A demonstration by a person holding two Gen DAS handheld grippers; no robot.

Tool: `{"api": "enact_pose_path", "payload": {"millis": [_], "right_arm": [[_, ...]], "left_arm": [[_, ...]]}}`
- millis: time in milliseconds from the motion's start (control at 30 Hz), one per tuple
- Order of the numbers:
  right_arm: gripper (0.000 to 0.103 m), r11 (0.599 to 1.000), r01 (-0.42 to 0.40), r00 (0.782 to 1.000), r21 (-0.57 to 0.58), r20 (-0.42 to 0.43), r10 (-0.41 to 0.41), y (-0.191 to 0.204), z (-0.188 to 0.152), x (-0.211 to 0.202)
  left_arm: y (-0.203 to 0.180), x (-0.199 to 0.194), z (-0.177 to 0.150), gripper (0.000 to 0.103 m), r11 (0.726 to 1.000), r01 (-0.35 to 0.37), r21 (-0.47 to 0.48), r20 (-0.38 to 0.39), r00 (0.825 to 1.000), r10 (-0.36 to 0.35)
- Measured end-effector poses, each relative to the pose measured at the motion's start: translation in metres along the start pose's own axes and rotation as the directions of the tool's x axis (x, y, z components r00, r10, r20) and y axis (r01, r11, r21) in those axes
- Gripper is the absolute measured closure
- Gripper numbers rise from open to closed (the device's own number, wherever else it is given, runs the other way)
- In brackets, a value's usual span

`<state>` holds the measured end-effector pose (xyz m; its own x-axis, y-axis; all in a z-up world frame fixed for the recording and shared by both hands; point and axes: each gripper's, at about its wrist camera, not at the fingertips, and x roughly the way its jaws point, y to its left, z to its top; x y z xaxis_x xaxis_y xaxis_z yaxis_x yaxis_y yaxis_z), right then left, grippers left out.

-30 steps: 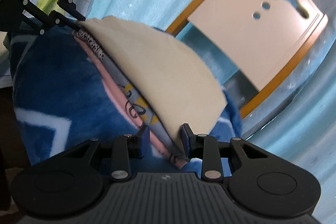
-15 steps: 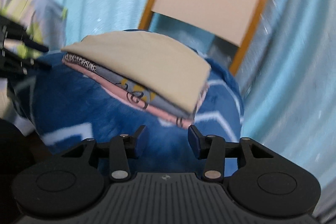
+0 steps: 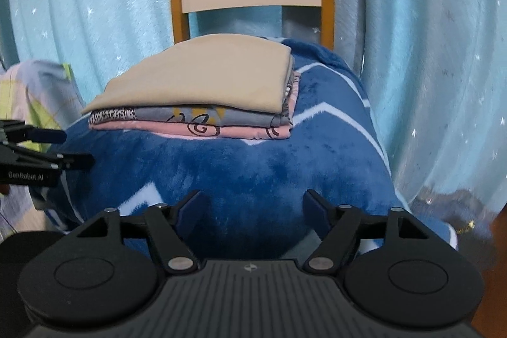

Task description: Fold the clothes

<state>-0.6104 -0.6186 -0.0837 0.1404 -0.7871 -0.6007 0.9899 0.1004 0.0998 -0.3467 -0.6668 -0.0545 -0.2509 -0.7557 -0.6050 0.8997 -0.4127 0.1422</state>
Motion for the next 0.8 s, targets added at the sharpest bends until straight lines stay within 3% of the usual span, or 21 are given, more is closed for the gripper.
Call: {"api": "enact_pose_path", "payload": {"millis": [100, 200, 800], "right_arm": [[0.012, 1.0, 0.005, 1.0, 0.025, 0.007, -0.005, -0.001, 0.0, 0.001], [0.002, 0.999, 0.009, 1.0, 0.04, 0.014, -0.009, -0.001, 0.002, 0.002], [0.0, 0.991, 0.039, 0.999, 0.125, -0.009, -0.038, -0.001, 0.01, 0.032]], "left_arm": [[0.0, 0.001, 0.0, 0.002, 1.0, 0.01, -0.01, 0.009, 1.0, -0.01], [-0.002, 0.003, 0.001, 0.001, 1.0, 0.006, -0.026, 0.019, 1.0, -0.005], [-0.001, 0.022, 0.001, 0.001, 0.991, 0.045, -0.127, -0.002, 0.999, -0.045]]}}
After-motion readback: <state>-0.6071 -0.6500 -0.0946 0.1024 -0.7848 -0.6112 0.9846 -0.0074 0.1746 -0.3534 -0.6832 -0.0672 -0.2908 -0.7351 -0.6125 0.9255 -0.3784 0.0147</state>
